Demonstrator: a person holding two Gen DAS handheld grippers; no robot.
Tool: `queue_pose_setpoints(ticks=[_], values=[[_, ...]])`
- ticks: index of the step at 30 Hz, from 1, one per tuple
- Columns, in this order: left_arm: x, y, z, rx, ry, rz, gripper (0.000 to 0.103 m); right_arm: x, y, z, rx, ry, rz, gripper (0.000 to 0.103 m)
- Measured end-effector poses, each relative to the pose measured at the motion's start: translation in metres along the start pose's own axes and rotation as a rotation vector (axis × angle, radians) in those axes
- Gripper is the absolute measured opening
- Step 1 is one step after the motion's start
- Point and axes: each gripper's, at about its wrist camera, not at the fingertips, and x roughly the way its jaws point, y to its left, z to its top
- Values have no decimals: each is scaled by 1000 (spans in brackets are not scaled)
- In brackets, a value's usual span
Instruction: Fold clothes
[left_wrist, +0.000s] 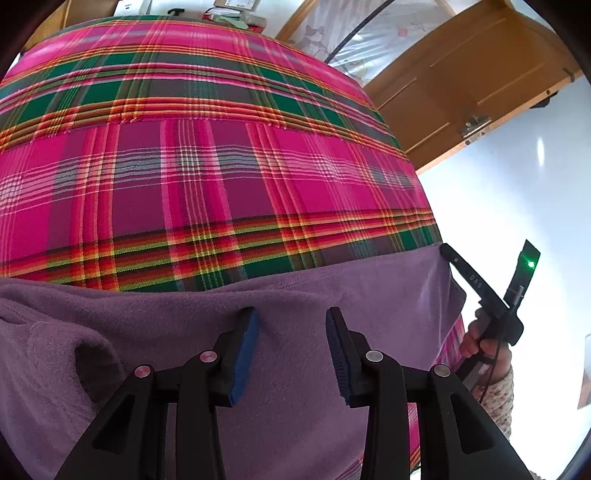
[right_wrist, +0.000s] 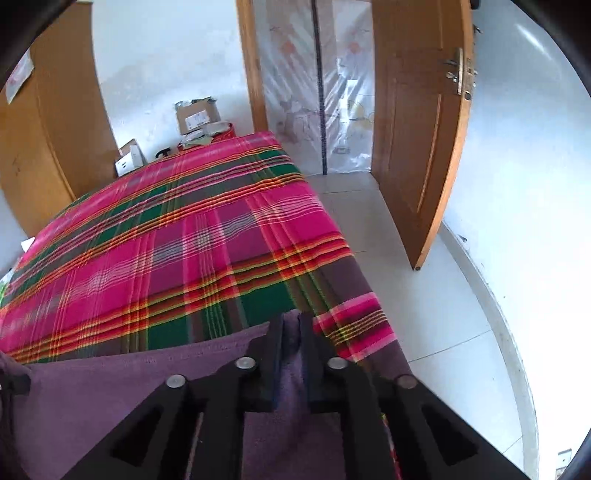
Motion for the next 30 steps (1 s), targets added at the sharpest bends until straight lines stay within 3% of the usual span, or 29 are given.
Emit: queue_pose_setpoints(ticks=[11, 14, 18, 23, 25, 27, 30], values=[[-3, 2, -2, -34, -10, -19, 42, -49, -33, -15, 97, -68, 2, 18], [-5, 1, -4, -40, -12, -31, 42, -60, -42, -29, 115, -62, 10, 26], [-3, -12, -12, -1, 4, -42, 42, -63, -53, -49, 155, -36, 47, 34], [1, -28, -26, 53, 22, -34, 42, -56, -52, -60, 166, -12, 71, 34], [4, -32, -32, 63, 34, -30, 42, -55, -49, -60, 158, -10, 68, 31], [6, -33, -35, 65, 38, -24, 42, -58, -49, -58, 154, -29, 56, 9], [7, -35, -37, 65, 36, -19, 42, -59, -46, -57, 117, -22, 12, 5]])
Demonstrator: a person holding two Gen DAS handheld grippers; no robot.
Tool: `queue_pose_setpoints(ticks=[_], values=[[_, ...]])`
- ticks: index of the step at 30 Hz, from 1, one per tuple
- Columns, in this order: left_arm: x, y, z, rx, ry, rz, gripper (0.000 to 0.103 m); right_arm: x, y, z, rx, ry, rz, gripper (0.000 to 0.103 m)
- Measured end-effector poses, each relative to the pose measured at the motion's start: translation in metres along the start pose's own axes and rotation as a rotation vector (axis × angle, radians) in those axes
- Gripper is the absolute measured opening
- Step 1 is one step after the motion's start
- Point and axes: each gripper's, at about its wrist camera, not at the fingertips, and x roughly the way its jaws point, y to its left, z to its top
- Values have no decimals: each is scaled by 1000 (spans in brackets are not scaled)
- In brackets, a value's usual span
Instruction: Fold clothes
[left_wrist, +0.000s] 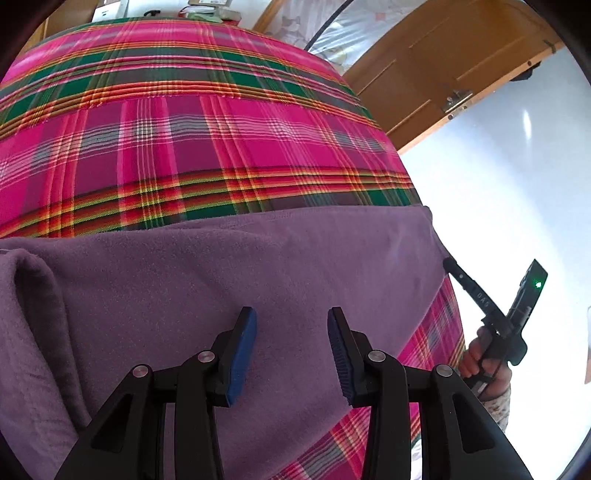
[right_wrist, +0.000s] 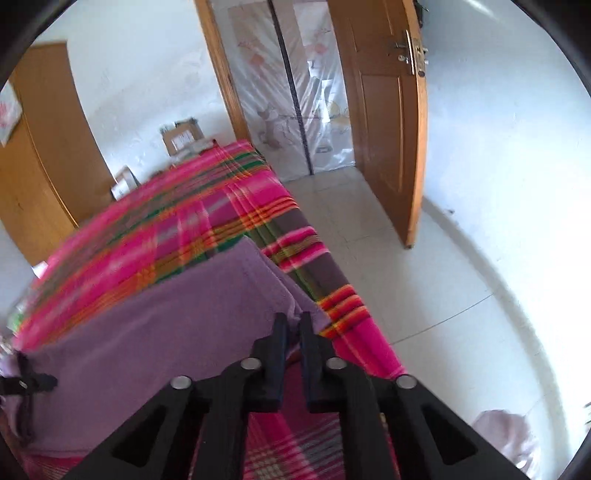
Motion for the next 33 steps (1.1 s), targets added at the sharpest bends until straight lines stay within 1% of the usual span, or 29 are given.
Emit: queue_pose_setpoints(ticks=[1, 4, 8, 10, 11, 12, 13, 14, 18, 21, 24, 25, 30, 32, 33], values=[[0, 1, 0, -3, 2, -2, 42, 0, 0, 0, -3, 2, -6, 5], [0, 3, 0, -10, 6, -8, 42, 1, -7, 0, 41, 6, 16, 5], [2, 1, 0, -4, 4, 0, 42, 8, -12, 1, 62, 32, 25, 7], [2, 0, 0, -1, 2, 3, 42, 8, -13, 1, 63, 34, 23, 12], [2, 0, 0, 0, 0, 4, 42, 7, -13, 2, 60, 29, 17, 16], [2, 0, -1, -2, -1, 4, 42, 6, -14, 2, 61, 24, 15, 24], [2, 0, -1, -1, -1, 4, 42, 6, -15, 2, 62, 21, 18, 30], [2, 0, -1, 0, -2, 4, 42, 6, -15, 3, 64, 21, 28, 39], [2, 1, 0, -4, -3, 3, 42, 10, -15, 6, 53, 31, 45, 44], [3, -1, -1, -1, -6, 8, 42, 16, -10, 9, 27, 48, 33, 45], [4, -3, -1, 5, -9, 10, 42, 19, -4, 10, -2, 53, 2, 45], [4, -5, -1, 8, -10, 9, 42, 20, -2, 9, -13, 55, -8, 47], [7, -13, -3, 32, -3, -2, 42, 23, 8, 8, -71, 67, -59, 47], [8, -14, -4, 35, -5, -2, 42, 23, 11, 8, -85, 68, -69, 45], [8, -15, -4, 36, -5, -3, 42, 24, 11, 8, -90, 68, -63, 41]])
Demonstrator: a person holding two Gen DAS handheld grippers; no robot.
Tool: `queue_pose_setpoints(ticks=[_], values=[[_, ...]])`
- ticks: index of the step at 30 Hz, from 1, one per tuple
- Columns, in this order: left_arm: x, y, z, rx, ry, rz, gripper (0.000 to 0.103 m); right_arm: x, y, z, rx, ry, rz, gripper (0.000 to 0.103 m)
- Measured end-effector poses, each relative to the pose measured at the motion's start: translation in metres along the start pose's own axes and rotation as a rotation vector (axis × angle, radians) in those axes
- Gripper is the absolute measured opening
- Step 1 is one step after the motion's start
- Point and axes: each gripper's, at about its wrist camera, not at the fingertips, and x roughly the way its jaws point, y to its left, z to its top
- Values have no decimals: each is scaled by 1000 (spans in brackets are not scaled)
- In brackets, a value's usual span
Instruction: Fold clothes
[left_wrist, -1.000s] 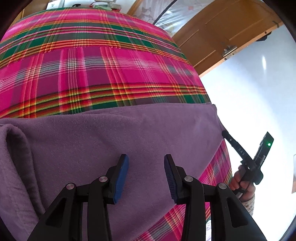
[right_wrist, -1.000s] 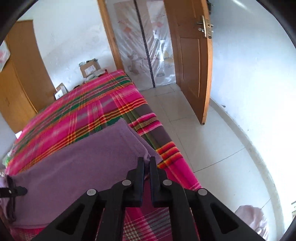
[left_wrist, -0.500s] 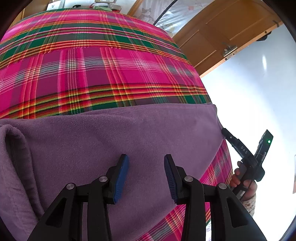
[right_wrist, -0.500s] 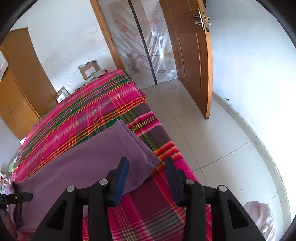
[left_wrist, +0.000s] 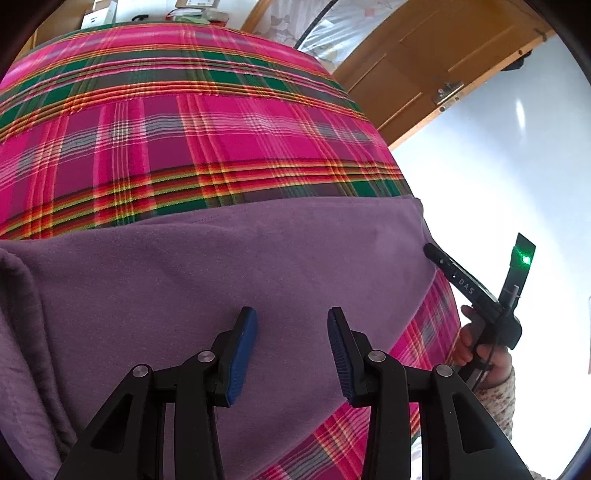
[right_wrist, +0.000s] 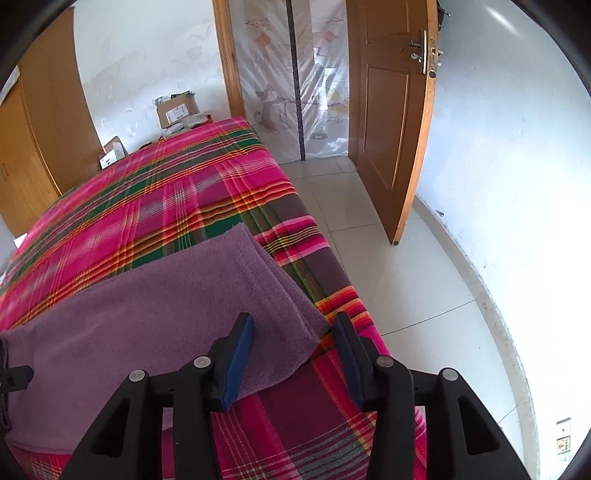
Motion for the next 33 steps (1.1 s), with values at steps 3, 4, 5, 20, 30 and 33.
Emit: queue_pose_setpoints(ticks=[3, 4, 5, 20, 30, 33], values=[[0, -1, -1, 3, 1, -2, 42, 0, 2, 0, -19, -1, 21, 26], [0, -2, -1, 3, 2, -3, 42, 0, 4, 0, -28, -2, 28, 17], [0, -2, -1, 4, 3, -4, 42, 1, 7, 1, -43, -3, 28, 15], [-4, -1, -7, 7, 15, -44, 42, -26, 32, -3, -103, -87, 37, 10], [-14, 4, -13, -4, 13, -68, 42, -71, 68, 3, -187, -189, 79, 10], [-19, 5, -15, -3, 8, -75, 42, -86, 83, 2, -217, -213, 95, 10]])
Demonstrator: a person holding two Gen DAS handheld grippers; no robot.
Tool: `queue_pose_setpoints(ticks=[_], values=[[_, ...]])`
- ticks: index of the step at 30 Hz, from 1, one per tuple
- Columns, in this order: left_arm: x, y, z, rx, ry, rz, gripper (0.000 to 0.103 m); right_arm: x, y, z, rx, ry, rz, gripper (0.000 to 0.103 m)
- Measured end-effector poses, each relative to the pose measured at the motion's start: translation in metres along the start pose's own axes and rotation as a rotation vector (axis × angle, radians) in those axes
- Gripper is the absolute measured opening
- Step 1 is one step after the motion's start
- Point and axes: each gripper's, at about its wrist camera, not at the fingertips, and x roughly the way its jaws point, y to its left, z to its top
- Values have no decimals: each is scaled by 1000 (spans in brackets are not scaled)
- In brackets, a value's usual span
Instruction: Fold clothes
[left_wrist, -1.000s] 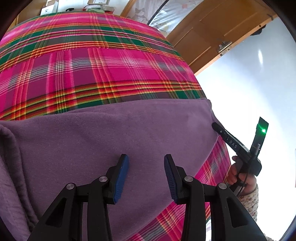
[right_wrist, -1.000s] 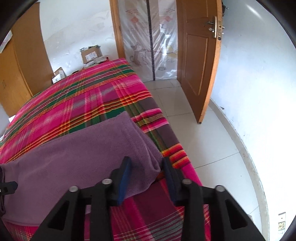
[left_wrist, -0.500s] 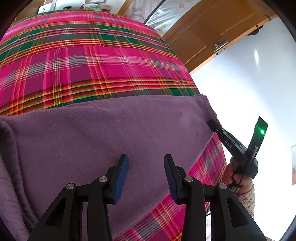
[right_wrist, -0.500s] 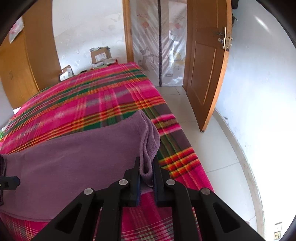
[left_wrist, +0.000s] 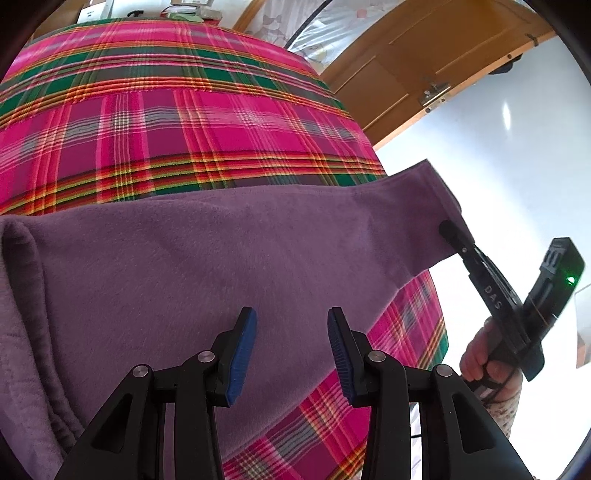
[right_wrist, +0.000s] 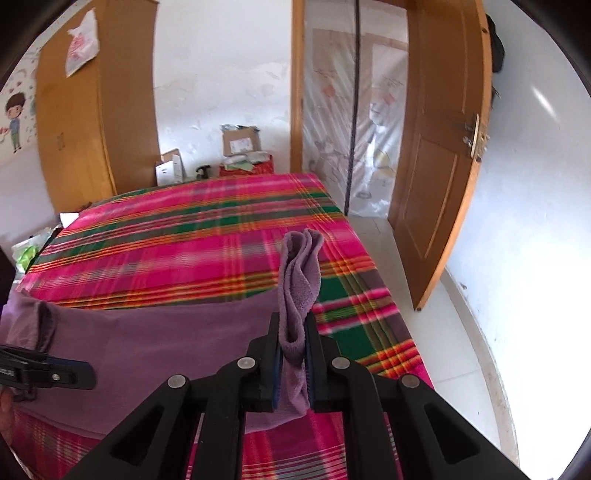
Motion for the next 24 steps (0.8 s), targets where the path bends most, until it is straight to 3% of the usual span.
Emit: queue_pose_setpoints(ticks=[11, 24], values=[[-29, 3, -6, 16, -51, -30, 42, -25, 52, 10, -69, -39, 56, 10], [-68, 32, -14, -46, -132, -55, 42, -34, 116, 10, -150, -64, 137, 10]])
